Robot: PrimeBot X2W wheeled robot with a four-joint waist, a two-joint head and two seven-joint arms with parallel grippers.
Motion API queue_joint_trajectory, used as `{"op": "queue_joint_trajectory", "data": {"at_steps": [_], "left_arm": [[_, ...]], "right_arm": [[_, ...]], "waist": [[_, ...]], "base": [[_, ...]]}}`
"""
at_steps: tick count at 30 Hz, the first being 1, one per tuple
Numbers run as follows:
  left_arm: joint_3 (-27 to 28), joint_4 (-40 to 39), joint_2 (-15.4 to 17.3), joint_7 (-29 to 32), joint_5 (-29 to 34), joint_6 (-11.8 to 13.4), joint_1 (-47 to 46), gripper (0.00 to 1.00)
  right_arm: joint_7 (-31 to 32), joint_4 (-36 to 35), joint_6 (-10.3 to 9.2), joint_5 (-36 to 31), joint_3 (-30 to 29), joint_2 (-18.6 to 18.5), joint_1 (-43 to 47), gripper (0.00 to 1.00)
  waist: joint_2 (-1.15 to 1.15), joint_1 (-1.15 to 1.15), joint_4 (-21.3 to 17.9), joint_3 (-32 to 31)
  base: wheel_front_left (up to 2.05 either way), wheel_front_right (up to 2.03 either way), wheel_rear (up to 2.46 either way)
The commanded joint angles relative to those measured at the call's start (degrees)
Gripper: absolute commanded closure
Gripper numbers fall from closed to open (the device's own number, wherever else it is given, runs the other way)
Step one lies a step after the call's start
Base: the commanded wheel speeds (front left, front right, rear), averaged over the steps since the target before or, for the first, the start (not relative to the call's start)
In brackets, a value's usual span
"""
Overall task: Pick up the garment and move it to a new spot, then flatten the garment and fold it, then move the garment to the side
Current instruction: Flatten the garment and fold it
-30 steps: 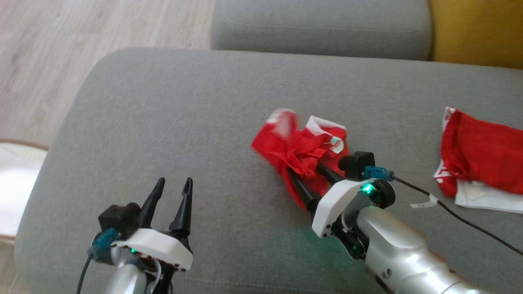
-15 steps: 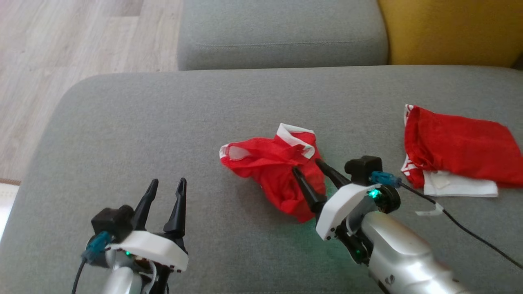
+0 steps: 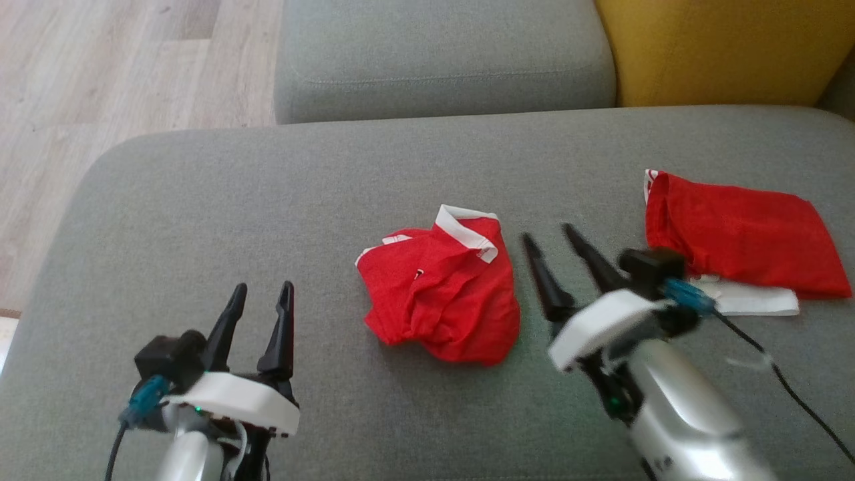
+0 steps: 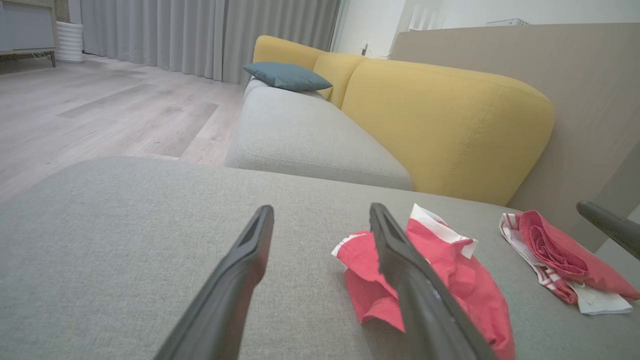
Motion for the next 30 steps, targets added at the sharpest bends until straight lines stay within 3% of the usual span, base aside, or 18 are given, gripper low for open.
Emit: {"op": "queue_joint_trajectory", "data": {"at_steps": [1,8,13,20,21,22,30], "left_arm": [[2.23,-2.50,0.35,-0.46,0.43,0.11,-1.89,0.00],[3.24,-5.56,0.20,-0.46,0.23,-0.04,-1.13,0.00],[4.29,-7.69,0.07,-0.46,0.42,-0.02,0.18,0.00],[2.89,-7.94,-0.01,-0.46,0.64,-0.20,-0.31,0.00],[2.52,-7.74,-0.01,-0.46,0.57,-0.23,-0.55,0.00],[2.09,-7.46,-0.02,-0.46,0.44,-0.26,-0.78,0.00],[-0.59,-5.50,-0.03,-0.46,-0.23,-0.46,-2.74,0.00]], "right_arm": [[-0.93,-2.54,-0.04,-1.85,-1.16,0.54,0.43,0.00],[-2.16,-13.64,-0.04,-12.61,-13.86,0.74,12.39,0.00],[-2.28,-20.05,-0.04,-14.20,-16.50,0.77,17.24,0.00],[-2.21,-22.11,-0.04,-15.22,-17.72,0.78,16.71,0.00],[-1.89,-21.76,-0.04,-15.37,-17.75,0.78,16.04,0.27],[-1.54,-21.21,-0.04,-15.81,-17.86,0.78,15.19,1.00],[1.43,-12.70,-0.04,-17.38,-16.91,0.78,7.42,1.00]], "waist": [[0.00,0.00,0.00,0.19],[0.00,0.00,-0.23,1.43],[0.00,0.00,-0.40,2.02],[0.00,0.00,1.67,3.65],[0.00,0.00,2.17,4.16],[0.00,0.00,2.73,4.74],[0.00,0.00,7.69,8.89]], "base": [[0.00,0.00,0.00],[0.00,0.00,0.00],[0.00,0.00,0.00],[0.00,0.00,0.00],[0.00,0.00,0.00],[0.00,0.00,0.00],[0.00,0.00,0.00]]}}
